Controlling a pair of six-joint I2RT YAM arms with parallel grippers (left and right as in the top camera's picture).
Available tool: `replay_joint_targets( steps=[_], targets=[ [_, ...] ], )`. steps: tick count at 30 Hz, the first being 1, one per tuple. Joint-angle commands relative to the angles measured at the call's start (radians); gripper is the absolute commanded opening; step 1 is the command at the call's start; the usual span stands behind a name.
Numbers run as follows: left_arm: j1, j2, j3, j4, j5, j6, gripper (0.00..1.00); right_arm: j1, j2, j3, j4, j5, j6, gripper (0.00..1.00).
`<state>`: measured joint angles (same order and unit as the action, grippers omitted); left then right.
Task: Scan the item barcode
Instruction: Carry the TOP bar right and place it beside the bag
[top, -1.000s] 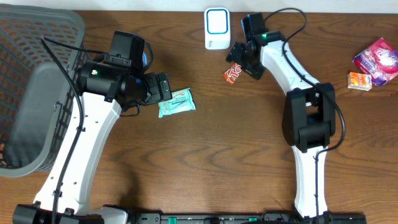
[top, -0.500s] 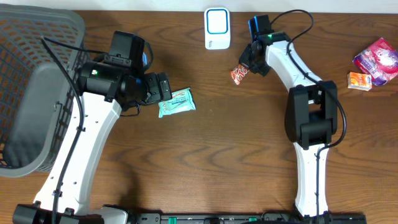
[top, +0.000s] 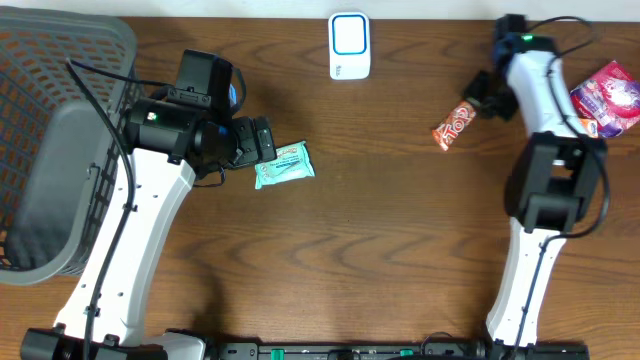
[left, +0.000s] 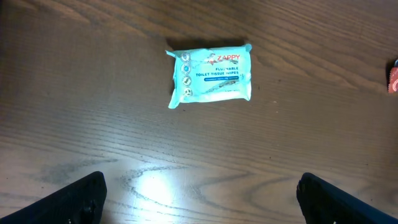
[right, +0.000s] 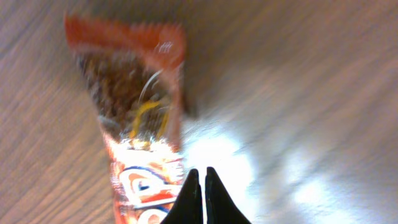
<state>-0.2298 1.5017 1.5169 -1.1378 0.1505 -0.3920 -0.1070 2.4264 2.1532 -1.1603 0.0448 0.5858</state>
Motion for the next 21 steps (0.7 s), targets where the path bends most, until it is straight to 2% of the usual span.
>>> replay_joint_targets(
  steps=[1,2,3,4,5,15,21],
  targets=[
    [0.002,0.001,0.005,-0.002,-0.010,0.003,0.98,-0.053,-0.050,0.052,-0.014,-0.012,-0.122,0.01],
    [0.002,0.001,0.005,-0.003,-0.010,0.003,0.98,-0.069,-0.058,0.054,-0.020,-0.072,-0.193,0.16],
    [0.002,0.001,0.005,-0.002,-0.010,0.003,0.98,-0.072,-0.058,0.054,-0.027,-0.089,-0.205,0.33],
    [0.002,0.001,0.005,-0.002,-0.010,0.003,0.98,-0.077,-0.056,0.050,-0.048,-0.104,-0.206,0.63],
    [0.002,0.001,0.005,-0.002,-0.010,0.003,0.98,-0.076,-0.057,0.042,-0.052,-0.104,-0.206,0.67],
    [0.002,0.001,0.005,-0.002,-0.010,0.002,0.98,0.013,-0.056,-0.038,0.015,-0.174,-0.203,0.72],
    [0.002,0.001,0.005,-0.002,-0.010,0.003,0.98,0.069,-0.056,-0.043,0.026,-0.145,-0.119,0.72]
  ],
)
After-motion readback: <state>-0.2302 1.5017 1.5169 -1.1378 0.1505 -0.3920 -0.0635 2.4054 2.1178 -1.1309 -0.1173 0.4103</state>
